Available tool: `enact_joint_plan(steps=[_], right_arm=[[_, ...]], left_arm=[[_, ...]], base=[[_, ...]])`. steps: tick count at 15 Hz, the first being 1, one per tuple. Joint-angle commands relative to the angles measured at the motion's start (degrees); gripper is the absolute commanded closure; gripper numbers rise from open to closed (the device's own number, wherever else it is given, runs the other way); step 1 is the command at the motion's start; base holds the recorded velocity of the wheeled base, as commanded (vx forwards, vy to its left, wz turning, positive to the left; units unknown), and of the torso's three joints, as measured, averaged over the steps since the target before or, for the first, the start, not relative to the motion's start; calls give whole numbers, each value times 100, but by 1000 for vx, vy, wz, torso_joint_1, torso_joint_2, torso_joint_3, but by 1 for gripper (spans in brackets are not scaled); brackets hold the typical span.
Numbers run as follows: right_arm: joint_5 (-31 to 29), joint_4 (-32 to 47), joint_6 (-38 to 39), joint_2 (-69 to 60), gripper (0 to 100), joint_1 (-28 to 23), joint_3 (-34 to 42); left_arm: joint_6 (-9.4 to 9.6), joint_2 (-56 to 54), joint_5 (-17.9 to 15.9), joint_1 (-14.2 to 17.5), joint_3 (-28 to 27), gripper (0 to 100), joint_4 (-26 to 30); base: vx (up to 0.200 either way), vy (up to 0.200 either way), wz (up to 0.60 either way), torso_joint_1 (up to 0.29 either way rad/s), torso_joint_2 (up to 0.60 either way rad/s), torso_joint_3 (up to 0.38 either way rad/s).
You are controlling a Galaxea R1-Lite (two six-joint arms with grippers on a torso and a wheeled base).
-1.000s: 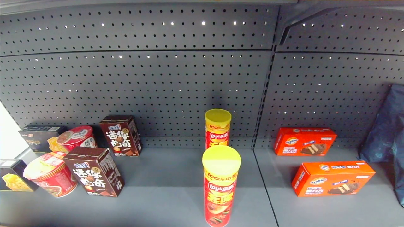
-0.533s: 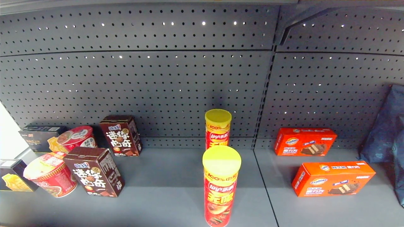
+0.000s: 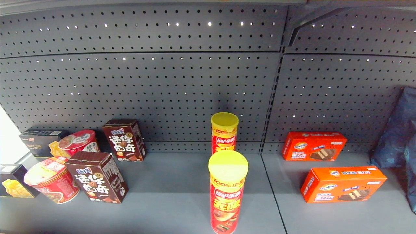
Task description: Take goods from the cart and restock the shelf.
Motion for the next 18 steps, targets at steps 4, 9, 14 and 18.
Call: enact_joint_plan(steps=[4, 9, 14, 18], right_arm=[[4, -15, 106, 27, 0, 0, 8], [31, -15, 229, 27, 0, 0, 8], [48, -15, 221, 27, 0, 0, 8], [84, -6, 185, 27, 0, 0, 8]], left_arm=[[46, 24, -112, -2, -2, 0, -11], [125, 24, -121, -2, 6, 0, -11], [125, 24, -121, -2, 6, 0, -11], [125, 24, -130, -2, 6, 0, -11]], base=[[0, 0, 0, 0, 0, 0], [0, 0, 0, 0, 0, 0], [-80, 0, 0, 1, -1, 0], [0, 0, 0, 0, 0, 0]])
